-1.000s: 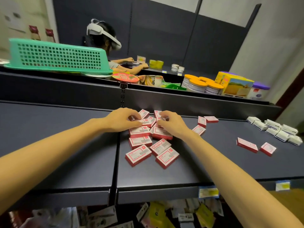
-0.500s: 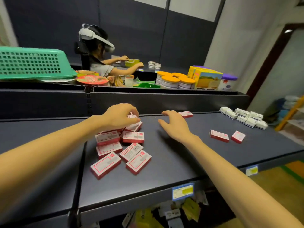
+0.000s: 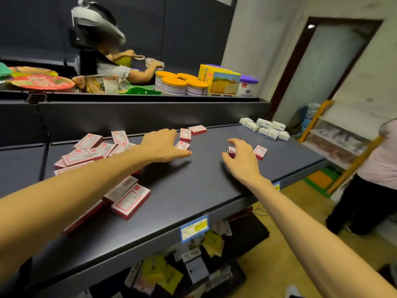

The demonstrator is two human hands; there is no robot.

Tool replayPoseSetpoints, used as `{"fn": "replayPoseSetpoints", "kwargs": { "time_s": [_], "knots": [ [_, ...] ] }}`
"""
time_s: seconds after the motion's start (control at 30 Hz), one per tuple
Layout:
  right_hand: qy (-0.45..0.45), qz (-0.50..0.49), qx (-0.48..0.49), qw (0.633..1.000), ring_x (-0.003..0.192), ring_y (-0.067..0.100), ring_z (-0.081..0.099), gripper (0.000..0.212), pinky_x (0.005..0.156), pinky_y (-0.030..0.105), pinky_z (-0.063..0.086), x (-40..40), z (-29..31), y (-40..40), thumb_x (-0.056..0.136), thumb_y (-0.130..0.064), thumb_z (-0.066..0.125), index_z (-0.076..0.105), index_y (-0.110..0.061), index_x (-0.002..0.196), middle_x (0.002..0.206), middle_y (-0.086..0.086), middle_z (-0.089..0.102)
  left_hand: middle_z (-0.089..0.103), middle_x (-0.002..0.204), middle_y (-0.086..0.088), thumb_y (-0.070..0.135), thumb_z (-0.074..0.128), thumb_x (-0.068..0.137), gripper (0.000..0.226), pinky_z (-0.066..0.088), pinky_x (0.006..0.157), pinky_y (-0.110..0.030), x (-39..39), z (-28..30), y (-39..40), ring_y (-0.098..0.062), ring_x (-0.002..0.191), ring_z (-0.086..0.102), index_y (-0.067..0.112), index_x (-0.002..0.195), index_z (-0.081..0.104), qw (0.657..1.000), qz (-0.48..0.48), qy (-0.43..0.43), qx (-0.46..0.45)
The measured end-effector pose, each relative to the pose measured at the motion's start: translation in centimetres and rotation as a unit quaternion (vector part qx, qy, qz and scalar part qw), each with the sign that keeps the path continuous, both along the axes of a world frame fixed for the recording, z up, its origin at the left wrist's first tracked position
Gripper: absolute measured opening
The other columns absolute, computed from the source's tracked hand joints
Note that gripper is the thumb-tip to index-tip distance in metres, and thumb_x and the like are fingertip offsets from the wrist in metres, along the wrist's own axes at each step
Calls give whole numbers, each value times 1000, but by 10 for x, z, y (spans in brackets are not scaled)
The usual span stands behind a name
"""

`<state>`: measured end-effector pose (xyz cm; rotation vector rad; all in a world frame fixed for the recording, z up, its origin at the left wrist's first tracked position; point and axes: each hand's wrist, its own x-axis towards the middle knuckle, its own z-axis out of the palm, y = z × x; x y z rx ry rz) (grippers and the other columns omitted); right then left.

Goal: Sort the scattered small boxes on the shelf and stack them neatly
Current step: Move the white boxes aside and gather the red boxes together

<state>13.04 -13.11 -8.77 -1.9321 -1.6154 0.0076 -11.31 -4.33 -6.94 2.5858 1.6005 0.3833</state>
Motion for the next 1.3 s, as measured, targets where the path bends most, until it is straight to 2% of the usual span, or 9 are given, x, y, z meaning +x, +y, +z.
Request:
{"fn": "replayPoseSetpoints", "kwargs": {
  "time_s": [0.17, 0.3, 0.4, 0.5, 0.7, 0.83, 1.0, 1.17, 1.3],
  "knots": [
    [-10, 5, -7, 1000, 130, 25, 50, 52, 107, 43, 44, 4, 3, 12, 91, -31, 63, 52, -17, 140, 141, 5, 56, 67, 104, -2, 84, 54, 77, 72, 50, 71, -35, 15, -5, 7, -21, 88, 62, 19, 108, 56, 999, 26, -24, -6],
    [-53, 29, -39, 997, 130, 30, 50, 60, 106, 44, 43, -1, 11, 48, 89, -34, 64, 48, -14, 143, 141, 8, 56, 69, 115, -4, 82, 51, 79, 76, 50, 79, -37, 25, -1, 21, -26, 99, 65, 19, 121, 60, 997, 68, -29, 4],
    [-81, 60, -90, 991, 130, 33, 48, 66, 104, 45, 44, 2, 15, 84, 87, -37, 66, 44, -15, 145, 142, 11, 53, 69, 114, -4, 78, 55, 80, 71, 49, 77, -36, 39, 8, 37, -26, 99, 64, 19, 119, 61, 996, 93, -3, -1],
    [-81, 95, -142, 982, 127, 32, 50, 73, 101, 44, 47, 5, 16, 121, 82, -46, 70, 43, -18, 144, 141, 10, 53, 69, 110, -3, 77, 58, 77, 67, 49, 75, -35, 49, 13, 57, -25, 96, 64, 20, 112, 63, 994, 104, 15, -6],
    [-86, 140, -128, 978, 120, 26, 57, 86, 90, 38, 50, 13, 10, 174, 74, -67, 71, 47, -19, 141, 135, 5, 59, 70, 103, 2, 78, 65, 71, 66, 51, 72, -32, 65, 6, 87, -20, 89, 65, 24, 109, 62, 992, 116, 35, -17],
    [-123, 131, -104, 978, 108, 25, 60, 87, 80, 37, 53, 12, 2, 191, 65, -84, 64, 57, -20, 124, 121, 3, 64, 71, 98, 4, 71, 68, 72, 57, 50, 66, -30, 66, -1, 100, -17, 82, 64, 27, 107, 64, 992, 127, 2, -24],
    [-104, 141, -91, 980, 105, 25, 59, 77, 77, 36, 52, 14, -1, 197, 70, -79, 65, 59, -20, 118, 117, 3, 64, 72, 100, 5, 57, 75, 73, 54, 57, 75, -34, 60, 0, 100, -17, 86, 66, 27, 115, 63, 994, 108, -11, -23],
    [-25, 148, -93, 984, 111, 23, 59, 73, 85, 38, 54, 17, 0, 188, 73, -63, 73, 56, -20, 130, 127, 3, 62, 71, 109, 6, 51, 73, 78, 44, 56, 73, -33, 36, 10, 86, -15, 91, 65, 29, 116, 67, 997, 75, 0, 7],
    [54, 157, -37, 985, 119, 24, 57, 72, 94, 39, 50, -2, 5, 165, 78, -47, 77, 51, -20, 140, 134, 5, 58, 70, 113, 7, 51, 72, 80, 43, 51, 71, -30, -1, 21, 64, -13, 94, 63, 30, 118, 67, 998, 59, -7, 28]
  ]
}}
